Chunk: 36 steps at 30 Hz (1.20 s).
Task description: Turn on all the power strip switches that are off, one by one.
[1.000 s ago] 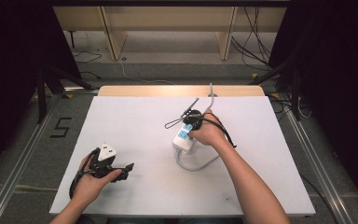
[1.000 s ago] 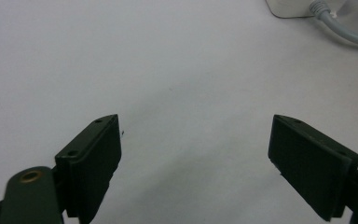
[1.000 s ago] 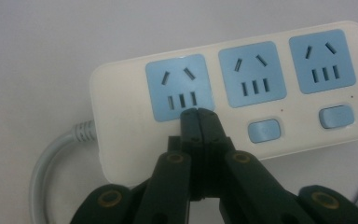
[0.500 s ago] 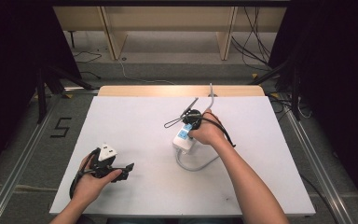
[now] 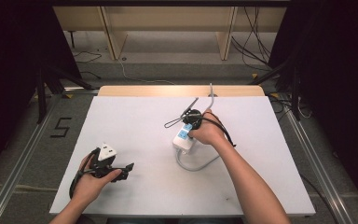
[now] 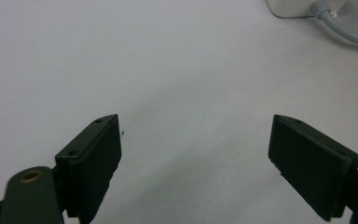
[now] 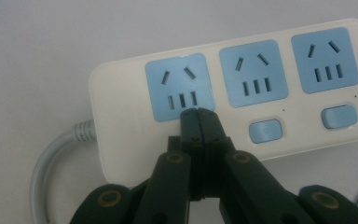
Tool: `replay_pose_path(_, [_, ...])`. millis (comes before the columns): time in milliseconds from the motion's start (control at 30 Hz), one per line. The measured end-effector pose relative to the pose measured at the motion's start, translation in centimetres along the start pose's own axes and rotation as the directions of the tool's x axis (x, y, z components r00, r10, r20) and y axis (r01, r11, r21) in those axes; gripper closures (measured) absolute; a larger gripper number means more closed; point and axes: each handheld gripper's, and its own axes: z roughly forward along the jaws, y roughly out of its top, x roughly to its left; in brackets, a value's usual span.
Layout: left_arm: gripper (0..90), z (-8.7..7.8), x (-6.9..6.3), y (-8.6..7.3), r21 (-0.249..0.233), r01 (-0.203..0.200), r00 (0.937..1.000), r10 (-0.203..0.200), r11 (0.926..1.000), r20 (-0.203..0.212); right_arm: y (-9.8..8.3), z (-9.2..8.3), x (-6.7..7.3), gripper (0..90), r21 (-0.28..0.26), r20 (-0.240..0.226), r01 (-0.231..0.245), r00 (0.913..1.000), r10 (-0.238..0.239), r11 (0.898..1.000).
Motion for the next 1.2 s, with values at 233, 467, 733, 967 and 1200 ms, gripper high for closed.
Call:
replay_pose_path(233, [17.1, 0.0, 0.0, 0.0, 0.000, -0.001, 1.0000, 0.001, 1.0000, 0.000, -0.1, -0.4, -0.4, 90.0, -0.038, 0.004, 0.006, 1.0000, -0.006, 0.999])
replay_pose_path(467, [17.1, 0.0, 0.0, 0.0, 0.000, -0.002, 1.0000, 0.002, 1.0000, -0.001, 0.0, -1.1, -0.8, 90.0, -0.064, 0.013, -0.008, 0.9999, 0.009, 0.998])
replay_pose_path(733, [17.1, 0.0, 0.0, 0.0, 0.000, 0.000, 1.0000, 0.000, 1.0000, -0.001, 0.1, -1.3, -1.4, 90.0, -0.065, 0.029, -0.008, 0.9995, 0.010, 0.998])
replay_pose_path(967, [17.1, 0.0, 0.0, 0.0, 0.001, -0.001, 1.0000, 0.001, 1.0000, 0.000, 0.3, -1.5, -1.8, 90.0, -0.058, 0.034, 0.005, 0.9994, -0.003, 0.998])
replay_pose_path(1200, [17.1, 0.0, 0.0, 0.0, 0.001, -0.001, 1.0000, 0.001, 1.0000, -0.001, 0.4, -1.6, -2.3, 90.0, -0.054, 0.040, 0.003, 0.9992, -0.001, 0.999])
